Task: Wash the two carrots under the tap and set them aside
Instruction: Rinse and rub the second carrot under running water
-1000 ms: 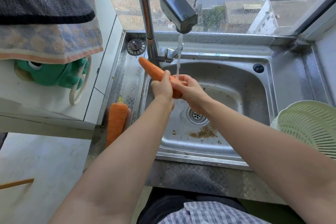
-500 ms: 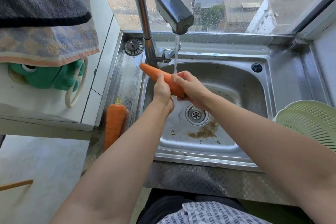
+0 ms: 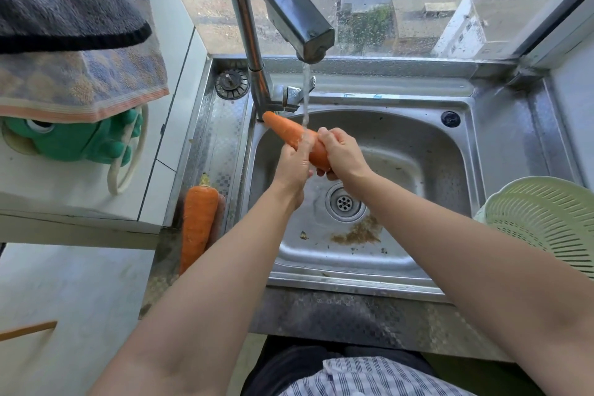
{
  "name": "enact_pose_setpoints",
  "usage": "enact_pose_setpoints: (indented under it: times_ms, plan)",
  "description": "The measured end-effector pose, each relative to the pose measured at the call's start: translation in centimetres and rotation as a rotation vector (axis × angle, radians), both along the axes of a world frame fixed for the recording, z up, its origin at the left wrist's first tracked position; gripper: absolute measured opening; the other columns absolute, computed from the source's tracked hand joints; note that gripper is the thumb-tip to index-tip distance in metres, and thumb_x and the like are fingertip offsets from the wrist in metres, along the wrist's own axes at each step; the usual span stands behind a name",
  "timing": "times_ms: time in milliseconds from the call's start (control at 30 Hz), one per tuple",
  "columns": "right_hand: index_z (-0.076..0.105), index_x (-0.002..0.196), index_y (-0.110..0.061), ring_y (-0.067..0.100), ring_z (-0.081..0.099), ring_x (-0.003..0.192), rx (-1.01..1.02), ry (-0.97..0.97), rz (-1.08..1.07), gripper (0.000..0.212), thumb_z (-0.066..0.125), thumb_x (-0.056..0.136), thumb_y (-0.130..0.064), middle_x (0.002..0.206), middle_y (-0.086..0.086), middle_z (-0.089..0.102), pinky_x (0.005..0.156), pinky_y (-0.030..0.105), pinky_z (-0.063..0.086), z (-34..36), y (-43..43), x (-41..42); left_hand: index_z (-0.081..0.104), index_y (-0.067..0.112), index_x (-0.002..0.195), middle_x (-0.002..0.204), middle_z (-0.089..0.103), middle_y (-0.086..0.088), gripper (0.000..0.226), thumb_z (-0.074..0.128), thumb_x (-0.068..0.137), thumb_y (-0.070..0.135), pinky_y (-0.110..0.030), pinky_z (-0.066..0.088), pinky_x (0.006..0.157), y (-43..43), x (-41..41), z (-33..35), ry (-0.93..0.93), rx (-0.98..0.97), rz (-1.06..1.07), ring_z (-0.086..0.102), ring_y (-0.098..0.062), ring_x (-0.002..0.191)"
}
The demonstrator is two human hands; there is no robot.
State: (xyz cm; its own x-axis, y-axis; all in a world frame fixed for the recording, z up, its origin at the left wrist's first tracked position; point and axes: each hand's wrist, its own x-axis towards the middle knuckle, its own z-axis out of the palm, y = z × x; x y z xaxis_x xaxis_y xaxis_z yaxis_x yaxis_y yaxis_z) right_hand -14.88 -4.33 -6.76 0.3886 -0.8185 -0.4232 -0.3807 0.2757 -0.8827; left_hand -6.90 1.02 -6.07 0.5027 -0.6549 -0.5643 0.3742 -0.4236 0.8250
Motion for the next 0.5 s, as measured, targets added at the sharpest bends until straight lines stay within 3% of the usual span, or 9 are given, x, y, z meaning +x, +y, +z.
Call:
enact_pose_setpoints:
  times_ms: [100,267,333,400,500]
  plan:
    - [0.051,0.105,-0.004,0.019,0.055,0.051,-0.011,-0.012,0.035,0.035,0.041,0.102,-0.037,0.076,0.011,0.06,0.039,0.025,0.036,-0.1,0.4,0.0,0.048,-0.014,0.122,0.084,0.056,-0.015,0.051,0.05,0.099,0.031,-0.019,0.04,0.039,-0.3,0.1,0.6,-0.014,0.047,0.033,0.053,-0.018,0.057]
    - [0.05,0.097,-0.01,0.016,0.051,0.046,0.026,-0.046,0.042,0.026,0.041,0.103,-0.033,0.072,0.007,0.055,0.038,0.021,0.034,0.7,0.5,0.0,0.05,0.0,0.122,0.107,0.065,-0.018,0.058,0.034,0.101,0.051,-0.029,0.048,0.055,-0.9,-0.8,0.0,-0.051,0.104,0.138,0.061,-0.023,0.077]
    - [0.048,0.091,-0.014,0.018,0.051,0.044,0.053,-0.081,0.075,0.023,0.04,0.103,-0.032,0.07,0.009,0.056,0.037,0.02,0.032,1.0,0.4,-0.3,0.049,0.007,0.132,0.119,0.064,-0.015,0.064,0.025,0.1,0.056,-0.036,0.055,0.073,-0.9,-0.4,-0.2,0.009,0.079,0.199,0.064,-0.026,0.093]
    - [0.046,0.088,-0.016,0.021,0.052,0.045,0.087,-0.12,0.102,0.022,0.04,0.103,-0.031,0.07,0.012,0.056,0.038,0.021,0.03,1.2,0.3,-0.5,0.044,0.013,0.141,0.132,0.059,-0.011,0.068,0.02,0.099,0.06,-0.042,0.049,0.095,-1.0,0.0,-0.1,0.093,0.087,0.264,0.06,-0.029,0.114]
    - [0.046,0.09,-0.016,0.021,0.053,0.047,0.092,-0.139,0.13,0.02,0.04,0.103,-0.031,0.071,0.012,0.058,0.04,0.022,0.03,1.3,0.4,-0.8,0.036,0.014,0.146,0.136,0.054,-0.011,0.066,0.024,0.099,0.059,-0.046,0.046,0.101,-1.4,0.1,0.5,0.134,0.113,0.311,0.055,-0.031,0.121]
